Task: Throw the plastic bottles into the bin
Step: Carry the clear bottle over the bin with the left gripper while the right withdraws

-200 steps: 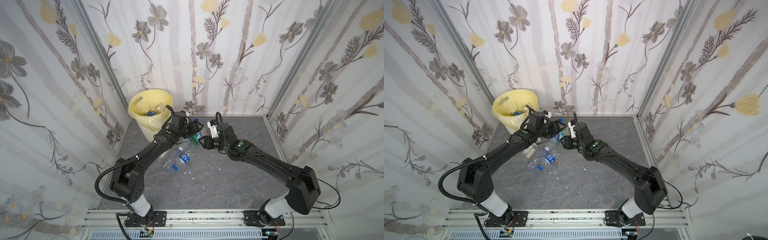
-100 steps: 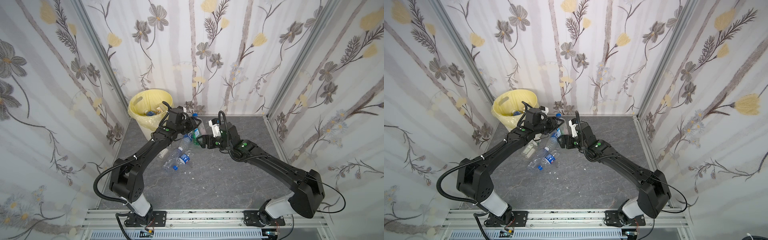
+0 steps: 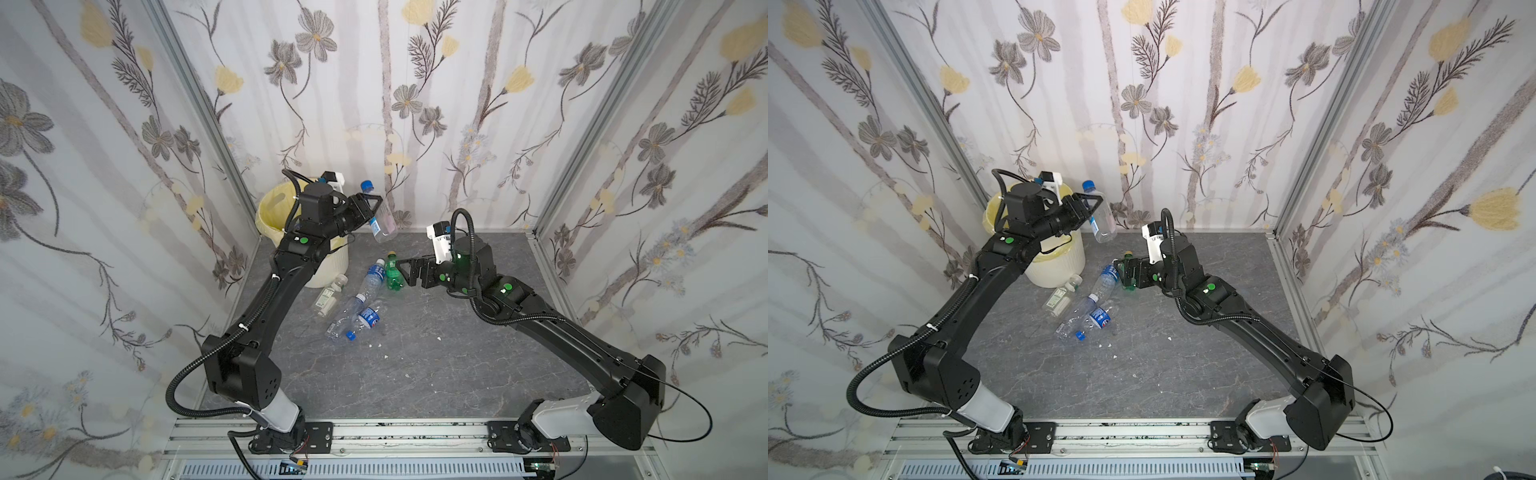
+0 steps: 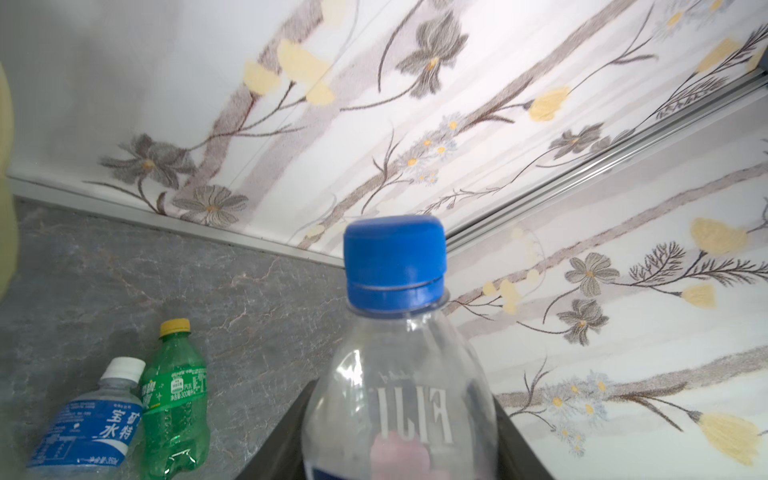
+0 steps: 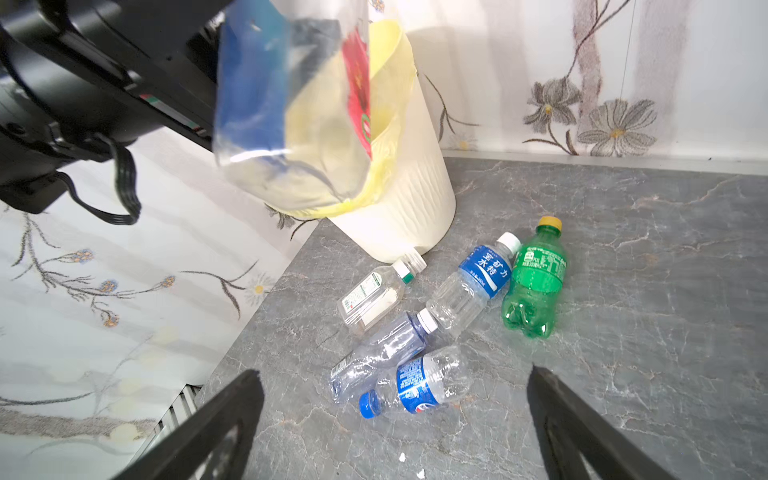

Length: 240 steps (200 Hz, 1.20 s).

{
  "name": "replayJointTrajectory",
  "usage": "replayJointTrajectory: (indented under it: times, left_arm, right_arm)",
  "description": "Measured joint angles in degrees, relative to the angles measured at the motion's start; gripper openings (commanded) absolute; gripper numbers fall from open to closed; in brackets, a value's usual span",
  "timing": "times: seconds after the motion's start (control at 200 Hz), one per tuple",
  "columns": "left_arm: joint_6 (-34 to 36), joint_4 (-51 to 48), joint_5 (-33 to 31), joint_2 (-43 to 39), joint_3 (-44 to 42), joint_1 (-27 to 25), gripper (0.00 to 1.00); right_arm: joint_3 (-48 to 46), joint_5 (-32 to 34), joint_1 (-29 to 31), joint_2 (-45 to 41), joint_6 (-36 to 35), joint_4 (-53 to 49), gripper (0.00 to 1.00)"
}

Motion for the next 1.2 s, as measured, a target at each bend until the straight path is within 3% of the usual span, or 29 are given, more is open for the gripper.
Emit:
replayJointTrajectory:
  times: [0.525, 0.719, 0.889, 0.954, 1.079, 1.199]
  left_arm:
    - [-2.4, -3.76, 3.54, -3.23, 8.04, 18.82, 0.49]
    - [-3.19, -3.1, 4.74, -3.63, 14.78, 23.04, 0.49]
    - [-3.17, -0.94, 4.44, 1.09, 14.64, 24.48, 0.51]
    - [-3.13, -0.57, 4.55, 6.12, 14.36, 24.9, 0.58]
    - [-2.69, -5.73, 4.98, 16.13, 15.78, 25.51, 0.99]
    - [-1.09, -8.15, 4.46, 15.85, 16.24, 24.46, 1.0]
  right_arm:
    - [25.92, 0.63, 6.16, 14.73, -5.31, -3.58, 1.0]
    - [27.19, -0.31, 7.5, 15.58, -5.79, -4.48, 1.0]
    - [24.39, 0.9, 7.48, 15.37, -5.73, -5.4, 1.0]
    - [22.6, 0.87, 7.58, 14.86, -5.7, -5.44, 1.0]
    - [18.58, 0.87, 7.74, 12.83, -5.2, -4.96, 1.0]
    - [13.29, 1.01, 7.74, 9.84, -4.59, -4.5, 1.0]
